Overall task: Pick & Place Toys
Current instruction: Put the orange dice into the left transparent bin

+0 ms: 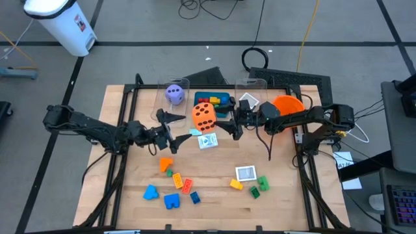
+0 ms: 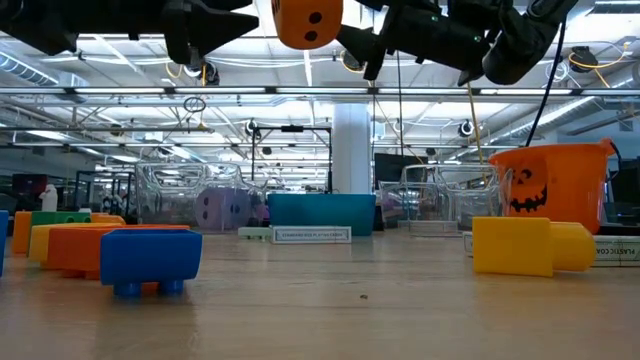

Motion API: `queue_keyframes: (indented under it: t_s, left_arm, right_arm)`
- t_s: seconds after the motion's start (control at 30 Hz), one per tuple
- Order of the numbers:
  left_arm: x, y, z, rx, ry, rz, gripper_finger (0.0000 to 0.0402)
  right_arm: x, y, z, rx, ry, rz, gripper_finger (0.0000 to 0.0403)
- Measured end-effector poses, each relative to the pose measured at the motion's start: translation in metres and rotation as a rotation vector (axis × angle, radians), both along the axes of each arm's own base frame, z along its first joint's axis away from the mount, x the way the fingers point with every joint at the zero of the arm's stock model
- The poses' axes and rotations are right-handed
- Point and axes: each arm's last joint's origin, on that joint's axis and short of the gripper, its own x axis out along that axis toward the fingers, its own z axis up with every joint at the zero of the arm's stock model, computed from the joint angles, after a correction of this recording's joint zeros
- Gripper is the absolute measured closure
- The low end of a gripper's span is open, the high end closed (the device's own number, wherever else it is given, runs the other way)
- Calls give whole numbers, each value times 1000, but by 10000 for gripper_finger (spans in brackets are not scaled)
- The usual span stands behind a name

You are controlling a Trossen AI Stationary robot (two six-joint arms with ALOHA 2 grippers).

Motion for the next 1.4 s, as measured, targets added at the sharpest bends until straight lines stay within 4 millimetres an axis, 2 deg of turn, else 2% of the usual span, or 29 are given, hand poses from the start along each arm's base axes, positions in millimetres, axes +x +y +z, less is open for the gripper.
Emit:
queue_keyframes:
  t_s: [0.2, 0.63, 1.07, 1.4]
  left_arm:
    - [4, 3, 10, 10, -22, 21, 2]
    - [43, 16, 14, -7, 5, 96, 2]
    - [45, 18, 26, 76, -40, 111, 2]
    - [45, 17, 26, 13, -55, 80, 2]
  right_arm:
    - [0, 1, 1, 2, -9, 4, 112]
    - [-1, 5, 3, 1, -31, -6, 112]
    - [0, 6, 3, -18, -29, 17, 112]
    - [0, 6, 3, -8, -24, 21, 112]
